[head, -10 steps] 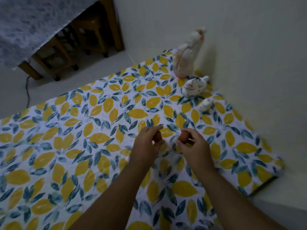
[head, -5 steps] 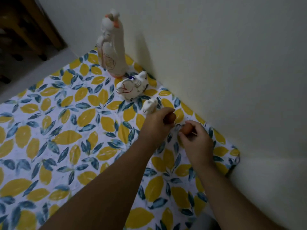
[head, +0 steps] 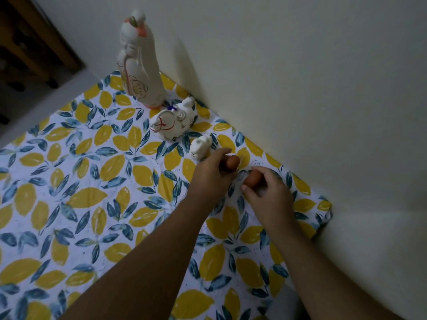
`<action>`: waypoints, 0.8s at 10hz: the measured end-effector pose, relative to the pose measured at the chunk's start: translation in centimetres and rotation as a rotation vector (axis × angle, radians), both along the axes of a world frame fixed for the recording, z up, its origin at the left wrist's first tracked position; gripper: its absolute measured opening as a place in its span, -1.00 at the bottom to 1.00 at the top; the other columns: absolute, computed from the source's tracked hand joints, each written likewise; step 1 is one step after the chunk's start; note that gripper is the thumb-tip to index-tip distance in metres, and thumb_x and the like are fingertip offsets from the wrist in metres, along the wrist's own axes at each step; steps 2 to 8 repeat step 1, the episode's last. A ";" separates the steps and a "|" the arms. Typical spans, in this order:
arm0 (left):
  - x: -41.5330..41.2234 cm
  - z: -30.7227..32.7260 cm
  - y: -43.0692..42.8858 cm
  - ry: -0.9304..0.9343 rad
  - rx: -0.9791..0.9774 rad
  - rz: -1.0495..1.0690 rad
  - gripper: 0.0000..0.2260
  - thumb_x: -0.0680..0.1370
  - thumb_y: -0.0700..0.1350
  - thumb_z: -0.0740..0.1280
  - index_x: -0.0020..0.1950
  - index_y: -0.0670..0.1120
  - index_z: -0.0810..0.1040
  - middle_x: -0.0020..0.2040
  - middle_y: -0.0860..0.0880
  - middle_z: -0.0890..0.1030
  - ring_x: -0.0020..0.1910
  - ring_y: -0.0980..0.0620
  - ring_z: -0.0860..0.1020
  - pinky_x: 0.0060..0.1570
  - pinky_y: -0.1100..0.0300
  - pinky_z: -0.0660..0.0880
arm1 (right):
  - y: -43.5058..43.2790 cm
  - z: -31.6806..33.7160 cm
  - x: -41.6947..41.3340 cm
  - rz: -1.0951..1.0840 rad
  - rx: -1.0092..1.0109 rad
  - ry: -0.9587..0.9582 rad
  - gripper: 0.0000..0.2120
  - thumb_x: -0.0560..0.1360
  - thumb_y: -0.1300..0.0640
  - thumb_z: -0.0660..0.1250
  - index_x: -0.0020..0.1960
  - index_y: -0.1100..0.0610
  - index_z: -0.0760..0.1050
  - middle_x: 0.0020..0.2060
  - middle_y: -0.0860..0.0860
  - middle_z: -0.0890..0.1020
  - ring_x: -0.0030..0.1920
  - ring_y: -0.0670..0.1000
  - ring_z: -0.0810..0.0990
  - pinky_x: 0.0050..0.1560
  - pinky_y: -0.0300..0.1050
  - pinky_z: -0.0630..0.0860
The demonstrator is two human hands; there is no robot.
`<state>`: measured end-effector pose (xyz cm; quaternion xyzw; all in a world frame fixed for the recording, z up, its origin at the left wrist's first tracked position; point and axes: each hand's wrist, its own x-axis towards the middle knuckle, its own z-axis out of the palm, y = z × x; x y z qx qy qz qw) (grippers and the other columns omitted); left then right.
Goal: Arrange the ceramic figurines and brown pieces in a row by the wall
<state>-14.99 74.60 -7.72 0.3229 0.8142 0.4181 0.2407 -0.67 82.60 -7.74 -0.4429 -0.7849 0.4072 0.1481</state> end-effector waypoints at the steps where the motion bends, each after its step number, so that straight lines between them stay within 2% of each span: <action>1: 0.3 1.0 -1.0 0.003 -0.004 0.030 -0.45 0.49 -0.10 0.51 0.45 -0.03 0.44 0.34 -0.06 0.59 0.30 -0.05 0.54 0.20 0.11 0.50 | -0.7 1.4 0.1 0.025 0.057 -0.027 -0.36 0.44 -0.02 0.54 0.45 -0.01 0.40 0.32 -0.04 0.51 0.34 -0.02 0.42 0.14 -0.26 0.38; 8: 0.3 1.0 -1.0 0.003 -0.004 0.030 -0.45 0.49 -0.10 0.51 0.45 -0.03 0.44 0.34 -0.06 0.59 0.30 -0.05 0.54 0.20 0.11 0.50 | -0.7 1.4 0.1 0.025 0.057 -0.027 -0.36 0.44 -0.02 0.54 0.45 -0.01 0.40 0.32 -0.04 0.51 0.34 -0.02 0.42 0.14 -0.26 0.38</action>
